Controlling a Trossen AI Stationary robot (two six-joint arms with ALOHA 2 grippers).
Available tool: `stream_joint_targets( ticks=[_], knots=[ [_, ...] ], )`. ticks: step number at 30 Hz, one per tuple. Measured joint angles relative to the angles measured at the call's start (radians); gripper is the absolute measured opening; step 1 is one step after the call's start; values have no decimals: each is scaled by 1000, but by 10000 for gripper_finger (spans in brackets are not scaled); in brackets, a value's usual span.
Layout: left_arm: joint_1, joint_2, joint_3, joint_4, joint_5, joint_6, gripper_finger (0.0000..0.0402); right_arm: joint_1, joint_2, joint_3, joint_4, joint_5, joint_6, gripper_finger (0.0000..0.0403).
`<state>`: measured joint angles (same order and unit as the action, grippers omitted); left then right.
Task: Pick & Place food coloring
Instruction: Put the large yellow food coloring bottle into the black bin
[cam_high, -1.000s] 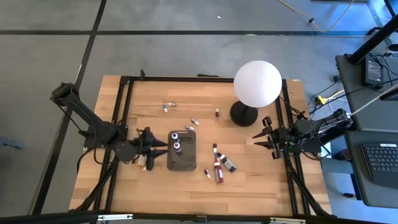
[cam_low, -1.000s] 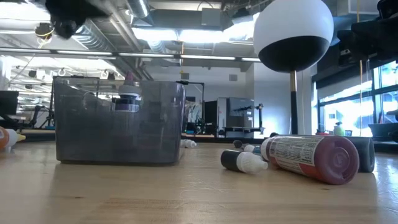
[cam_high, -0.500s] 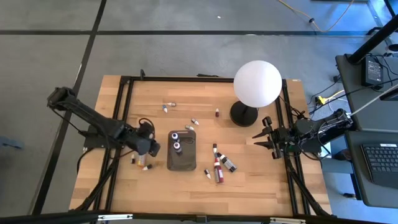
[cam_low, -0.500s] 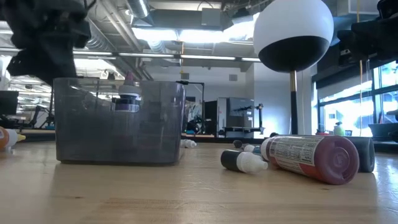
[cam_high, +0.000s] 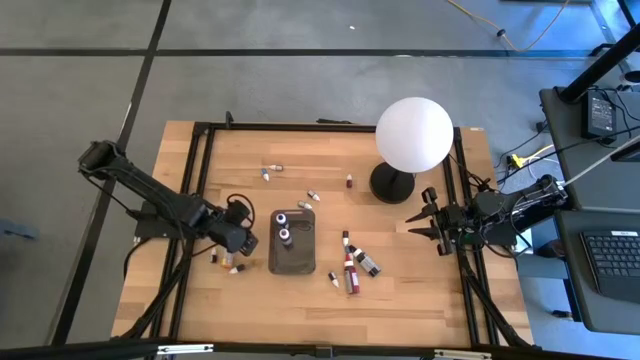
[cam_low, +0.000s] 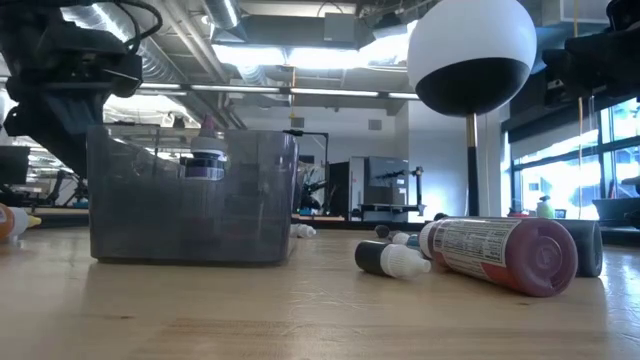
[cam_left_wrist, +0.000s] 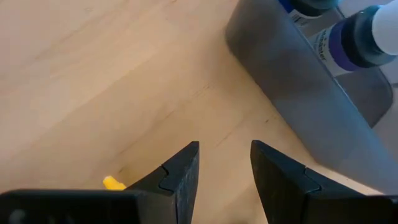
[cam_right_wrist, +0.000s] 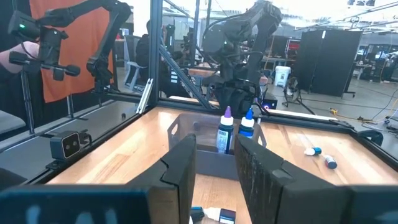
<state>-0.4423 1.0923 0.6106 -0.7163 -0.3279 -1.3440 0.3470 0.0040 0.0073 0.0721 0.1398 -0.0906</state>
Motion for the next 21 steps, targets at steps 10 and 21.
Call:
stream_joint_targets(
  ticks=[10,21],
  knots=[
    [0,15,0,2,-123,101,141,0,0,0,-2,0,0,114],
    [0,15,-1,1,-126,101,161,0,0,0,29,189,3,114]
  ],
)
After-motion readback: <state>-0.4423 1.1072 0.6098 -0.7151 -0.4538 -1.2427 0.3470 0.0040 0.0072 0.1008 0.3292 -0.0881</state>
